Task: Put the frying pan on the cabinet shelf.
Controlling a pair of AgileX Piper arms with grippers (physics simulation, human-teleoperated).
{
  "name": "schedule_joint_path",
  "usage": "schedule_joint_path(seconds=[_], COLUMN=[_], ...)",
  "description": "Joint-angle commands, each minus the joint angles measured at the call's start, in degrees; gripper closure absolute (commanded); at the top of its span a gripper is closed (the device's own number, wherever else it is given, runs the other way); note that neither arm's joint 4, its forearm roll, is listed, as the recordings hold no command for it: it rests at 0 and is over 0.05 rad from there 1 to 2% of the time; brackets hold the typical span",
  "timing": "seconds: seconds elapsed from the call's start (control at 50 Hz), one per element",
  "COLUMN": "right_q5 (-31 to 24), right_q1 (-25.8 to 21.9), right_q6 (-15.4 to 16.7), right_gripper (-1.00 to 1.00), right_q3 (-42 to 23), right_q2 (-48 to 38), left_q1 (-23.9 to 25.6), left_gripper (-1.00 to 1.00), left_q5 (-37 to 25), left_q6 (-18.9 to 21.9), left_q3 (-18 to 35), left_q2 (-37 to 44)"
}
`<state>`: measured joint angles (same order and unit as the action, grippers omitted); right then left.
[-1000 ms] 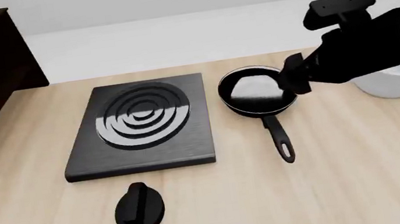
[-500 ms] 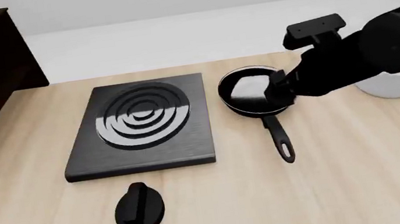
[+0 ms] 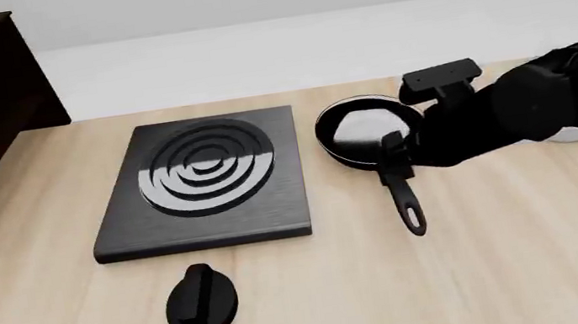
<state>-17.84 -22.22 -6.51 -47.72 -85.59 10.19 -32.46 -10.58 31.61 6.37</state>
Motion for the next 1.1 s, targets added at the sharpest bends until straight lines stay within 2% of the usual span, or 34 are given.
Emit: schedule_joint_path(seconds=[0.02,0.12,0.18,0.56,1.1], right_q5=[4.37,5.01,6.03,11.53,14.44], right_q1=[0.41,0.36,-0.46,-0.44,-1.19], right_q6=[-0.42,-0.60,-2.30,-2.10,-2.94], right_gripper=[-1.00,-1.00,-1.00,-1.00,-1.00], right_q3=[2.99,3.24,3.94,5.18,8.53], right_q2=[-3.38,-4.33,-5.15,-12.10,-13.66], left_q1=[0.49,0.64,0.68,1.13,0.93], left_gripper=[-1.00,-1.00,-1.00,-1.00,-1.00], left_q5=[-0.16,-0.03,0.12,0.24,0.83], left_q6=[-0.96,-0.83,-0.96,-1.34,-0.93], left_q3=[-0.05,-0.21,-0.40,-1.12,-1.81], left_q2=[-0.07,-0.06,-0.09,-0.27,-0.19])
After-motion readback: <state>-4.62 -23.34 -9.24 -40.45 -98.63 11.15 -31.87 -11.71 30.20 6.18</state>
